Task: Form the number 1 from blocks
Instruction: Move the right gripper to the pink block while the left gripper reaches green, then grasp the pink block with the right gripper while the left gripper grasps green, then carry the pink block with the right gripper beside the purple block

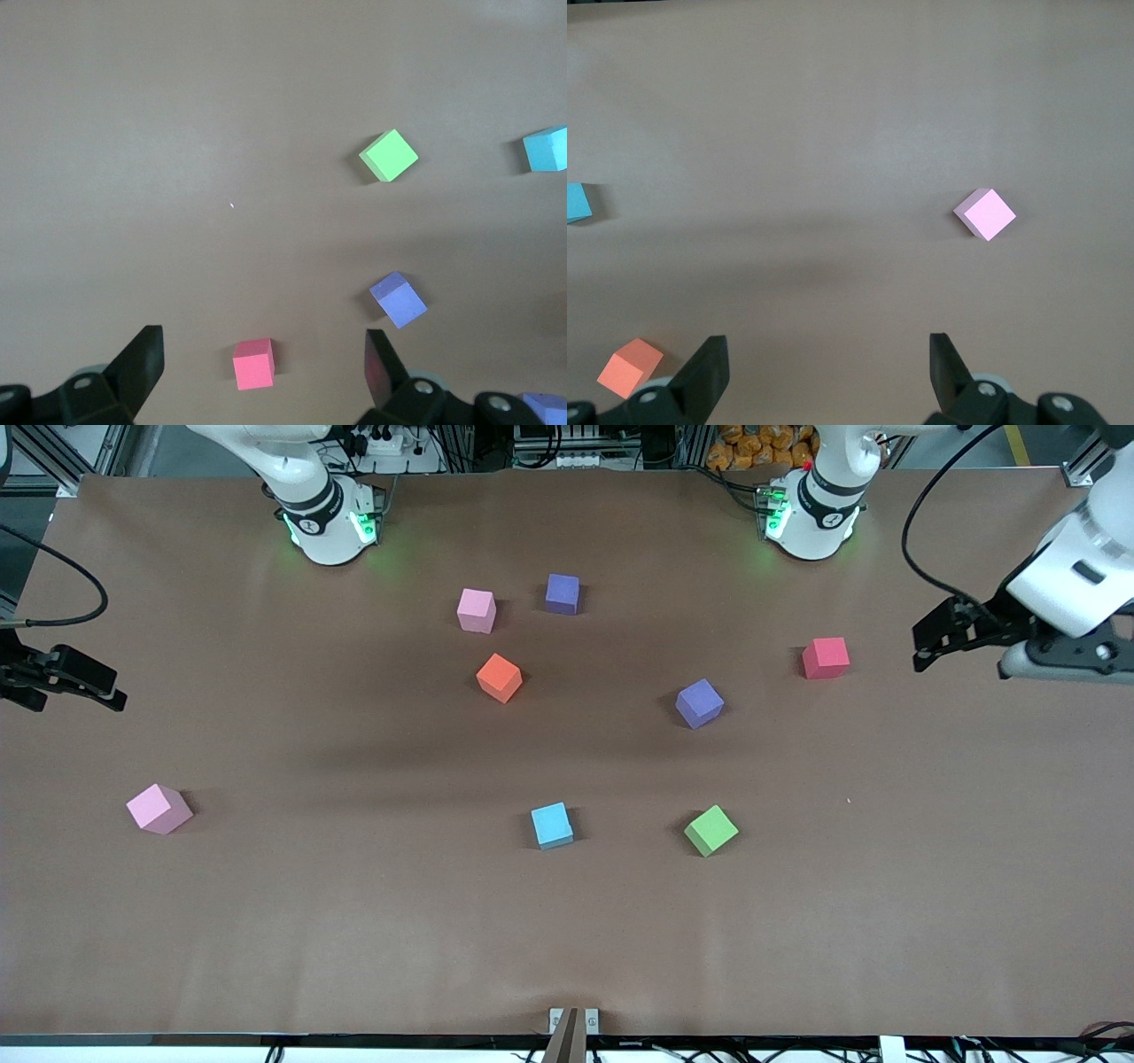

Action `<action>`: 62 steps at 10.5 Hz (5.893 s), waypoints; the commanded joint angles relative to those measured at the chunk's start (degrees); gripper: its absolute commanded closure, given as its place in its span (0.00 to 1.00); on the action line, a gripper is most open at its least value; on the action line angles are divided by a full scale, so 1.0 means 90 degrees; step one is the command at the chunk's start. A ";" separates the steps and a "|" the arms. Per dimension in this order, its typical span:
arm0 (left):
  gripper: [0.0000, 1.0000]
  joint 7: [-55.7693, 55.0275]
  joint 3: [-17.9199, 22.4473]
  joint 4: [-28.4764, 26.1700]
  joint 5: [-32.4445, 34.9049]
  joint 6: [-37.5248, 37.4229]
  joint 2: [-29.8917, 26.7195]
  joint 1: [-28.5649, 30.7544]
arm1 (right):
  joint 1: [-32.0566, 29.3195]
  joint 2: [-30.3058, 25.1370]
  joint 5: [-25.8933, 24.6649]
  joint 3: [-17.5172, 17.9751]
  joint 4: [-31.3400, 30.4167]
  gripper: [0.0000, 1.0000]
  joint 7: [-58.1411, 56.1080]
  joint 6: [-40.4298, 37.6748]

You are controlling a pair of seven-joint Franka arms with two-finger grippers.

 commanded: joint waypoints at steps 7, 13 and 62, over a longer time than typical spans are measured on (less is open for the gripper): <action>0.00 -0.2445 -0.0086 -0.0209 0.0077 0.0133 0.1474 -0.1130 | 0.1698 -0.0224 0.0946 -0.0930 -0.1902 0.00 0.1276 0.0615; 0.00 -0.3677 -0.0057 -0.0865 -0.0491 0.1820 0.2519 -0.1004 | 0.3262 -0.0546 0.1056 -0.1129 -0.4010 0.00 0.1318 0.0684; 1.00 -0.7146 0.0012 0.0415 0.0583 0.4108 0.4767 -0.1570 | 0.7327 0.1347 0.2140 -0.0807 -0.4835 0.43 0.5283 0.6026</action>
